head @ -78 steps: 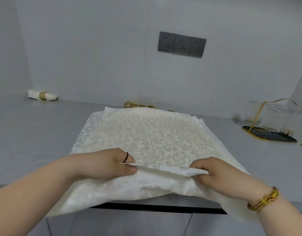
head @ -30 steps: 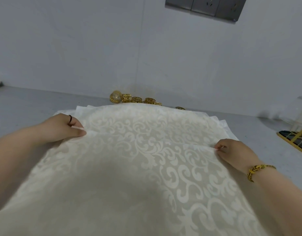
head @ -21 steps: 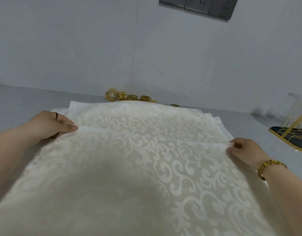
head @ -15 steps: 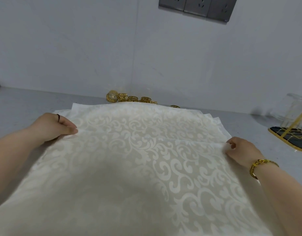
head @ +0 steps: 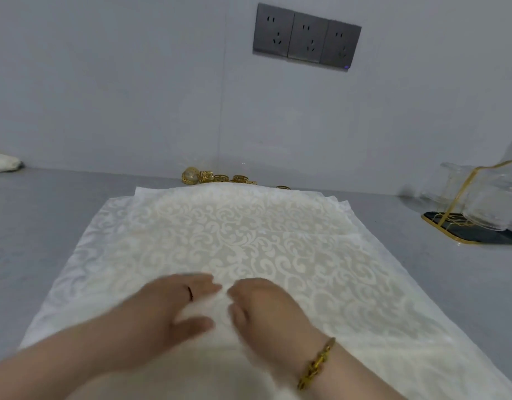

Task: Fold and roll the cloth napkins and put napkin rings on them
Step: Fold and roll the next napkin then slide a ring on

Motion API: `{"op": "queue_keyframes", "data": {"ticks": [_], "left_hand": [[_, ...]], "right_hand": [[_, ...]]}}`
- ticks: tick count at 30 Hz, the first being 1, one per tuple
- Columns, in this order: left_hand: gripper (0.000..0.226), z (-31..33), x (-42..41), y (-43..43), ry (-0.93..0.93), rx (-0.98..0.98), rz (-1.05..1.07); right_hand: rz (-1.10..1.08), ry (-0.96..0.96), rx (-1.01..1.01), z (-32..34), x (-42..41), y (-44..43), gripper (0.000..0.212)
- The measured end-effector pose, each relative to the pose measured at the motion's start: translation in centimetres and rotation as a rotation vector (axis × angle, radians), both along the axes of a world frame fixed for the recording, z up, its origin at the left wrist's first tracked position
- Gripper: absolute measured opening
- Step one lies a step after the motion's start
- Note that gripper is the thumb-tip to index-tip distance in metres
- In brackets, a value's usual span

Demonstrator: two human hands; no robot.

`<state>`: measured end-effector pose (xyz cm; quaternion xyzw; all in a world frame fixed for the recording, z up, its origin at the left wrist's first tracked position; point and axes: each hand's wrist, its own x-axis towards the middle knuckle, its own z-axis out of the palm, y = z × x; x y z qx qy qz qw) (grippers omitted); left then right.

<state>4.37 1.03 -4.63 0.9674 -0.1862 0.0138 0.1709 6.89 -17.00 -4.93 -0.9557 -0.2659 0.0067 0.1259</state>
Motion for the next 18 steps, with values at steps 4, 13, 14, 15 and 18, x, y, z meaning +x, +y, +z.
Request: {"op": "queue_keyframes", "data": {"ticks": [4,13,14,15,18], "left_hand": [[0.068,-2.7,-1.9,-1.6,-0.083,0.220,-0.057],[0.112,-2.5,-2.5,-1.9,0.010,0.107,-0.091],[0.115,-2.8,-2.3,-1.7,0.012,0.106,-0.086],[0.117,-2.8,-2.4,-1.7,0.004,0.094,-0.079],[0.114,-2.9,-2.5,-1.8,0.020,0.065,-0.071]], "right_hand": [[-0.042,0.058,-0.063,-2.1,-3.2,-0.4,0.100],[-0.705,0.016,-0.047,-1.6,-3.8,-14.6,0.105],[-0.784,0.039,0.100,-1.1,-3.6,-15.7,0.094],[-0.849,0.081,0.253,-0.4,-3.4,-16.8,0.077],[-0.879,0.136,0.494,1.1,-2.3,-18.0,0.049]]}}
